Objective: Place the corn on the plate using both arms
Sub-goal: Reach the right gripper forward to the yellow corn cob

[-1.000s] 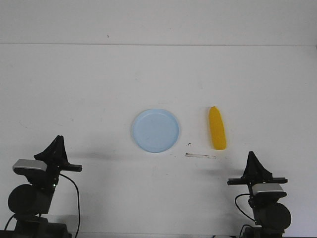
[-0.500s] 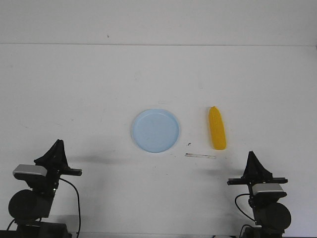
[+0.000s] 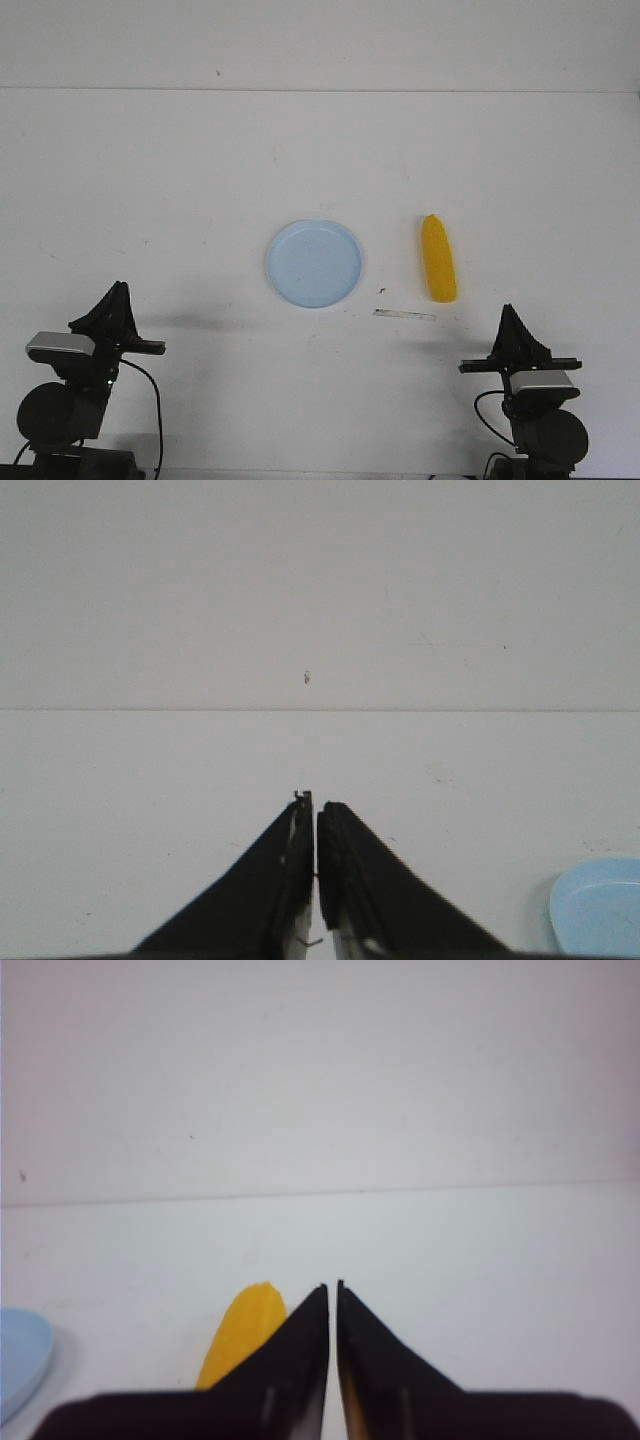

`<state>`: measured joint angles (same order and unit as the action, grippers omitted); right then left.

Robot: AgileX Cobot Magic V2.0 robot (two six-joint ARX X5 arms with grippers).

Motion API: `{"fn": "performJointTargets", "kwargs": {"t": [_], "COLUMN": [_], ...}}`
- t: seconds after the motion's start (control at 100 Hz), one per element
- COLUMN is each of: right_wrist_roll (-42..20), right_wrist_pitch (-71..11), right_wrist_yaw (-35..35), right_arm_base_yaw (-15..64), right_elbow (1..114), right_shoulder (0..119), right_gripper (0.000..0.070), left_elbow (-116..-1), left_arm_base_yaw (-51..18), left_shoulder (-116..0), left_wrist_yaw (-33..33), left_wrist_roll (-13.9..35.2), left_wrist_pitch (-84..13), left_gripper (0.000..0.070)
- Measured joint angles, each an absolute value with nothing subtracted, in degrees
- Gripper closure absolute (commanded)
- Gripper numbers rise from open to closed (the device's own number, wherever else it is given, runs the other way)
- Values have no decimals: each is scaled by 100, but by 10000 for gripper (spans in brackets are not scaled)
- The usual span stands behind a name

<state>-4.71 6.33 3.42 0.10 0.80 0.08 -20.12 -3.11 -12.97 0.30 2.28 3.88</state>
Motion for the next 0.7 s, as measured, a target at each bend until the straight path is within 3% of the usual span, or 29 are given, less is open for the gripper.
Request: {"fn": "performJointTargets", "kwargs": {"t": [0.27,0.51,0.7], "right_wrist_roll": [-523,-469,-469], "right_wrist_pitch": [1601,-336,-561], "right_wrist_yaw": [279,-23,-12], "right_arm_base_yaw": [10,10,21], "right_elbow": [154,1761,2834], "right_shoulder": [8,821,2163], "right_gripper": [694,694,694], "left_elbow": [-2012,-2012,-2012], "left_arm_base_yaw": [-314,-314,-314], "left_shoulder": [-1299,-1297,-1297], "left_wrist_yaw": [30,30,30], "left_wrist_roll": [228,228,228], "left_wrist_pitch": [388,388,388], "left_gripper": [699,699,699]}}
